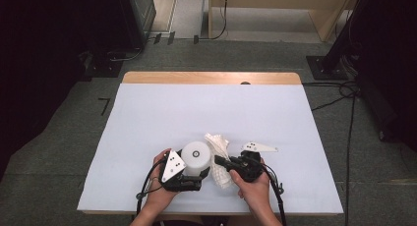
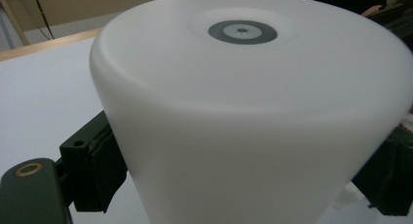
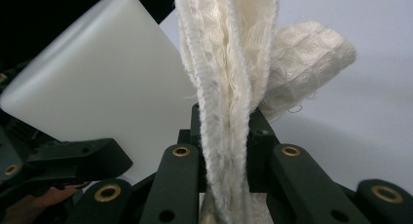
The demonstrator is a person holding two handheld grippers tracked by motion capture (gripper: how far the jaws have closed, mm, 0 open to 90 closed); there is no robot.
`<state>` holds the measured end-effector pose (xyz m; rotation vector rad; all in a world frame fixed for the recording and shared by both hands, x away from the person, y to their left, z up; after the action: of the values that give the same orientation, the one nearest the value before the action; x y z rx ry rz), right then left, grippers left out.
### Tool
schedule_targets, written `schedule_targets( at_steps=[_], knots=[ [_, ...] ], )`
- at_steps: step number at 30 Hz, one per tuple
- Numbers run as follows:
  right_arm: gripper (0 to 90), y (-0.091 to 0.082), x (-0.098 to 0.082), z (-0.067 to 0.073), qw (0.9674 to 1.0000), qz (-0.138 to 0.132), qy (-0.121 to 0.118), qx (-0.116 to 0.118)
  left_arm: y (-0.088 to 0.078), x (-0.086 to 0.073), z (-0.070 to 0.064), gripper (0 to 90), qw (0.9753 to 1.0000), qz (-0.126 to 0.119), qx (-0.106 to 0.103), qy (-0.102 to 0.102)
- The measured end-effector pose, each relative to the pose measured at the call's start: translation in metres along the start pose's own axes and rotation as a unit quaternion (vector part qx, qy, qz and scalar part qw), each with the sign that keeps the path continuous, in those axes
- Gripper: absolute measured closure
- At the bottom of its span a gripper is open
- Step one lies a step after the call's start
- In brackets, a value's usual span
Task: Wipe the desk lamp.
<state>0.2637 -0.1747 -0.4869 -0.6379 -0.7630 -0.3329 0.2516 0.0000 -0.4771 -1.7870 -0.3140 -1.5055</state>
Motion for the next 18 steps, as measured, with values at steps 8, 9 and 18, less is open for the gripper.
schedule_targets(
  at_steps=[8, 9, 18],
  knots=[
    [79.2, -0.013, 0.014, 0.014, 0.9994, -0.029, -0.016, 0.014, 0.004, -0.003, -0.002, 8.7, 1.0000, 0.008, -0.001, 0.002],
    [79.2, -0.017, 0.018, 0.018, 0.9989, -0.040, -0.018, 0.018, 0.004, -0.003, -0.002, 8.7, 1.0000, 0.008, 0.000, 0.002],
    [79.3, -0.029, 0.027, 0.017, 0.9977, -0.063, -0.021, 0.012, 0.010, -0.011, 0.001, 8.7, 0.9996, 0.027, 0.009, 0.001]
  ],
)
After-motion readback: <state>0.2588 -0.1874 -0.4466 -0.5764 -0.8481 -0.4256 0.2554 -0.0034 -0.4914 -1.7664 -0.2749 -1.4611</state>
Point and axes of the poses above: each handheld gripper's, and its own axes: y roughly forward along the jaws, x roughly out of its top, z roughly to its left, the point moved 5 cm from there along y, roughly forward along the jaws, and after that the axes turned 1 degree about x, right-handed, at the moved point
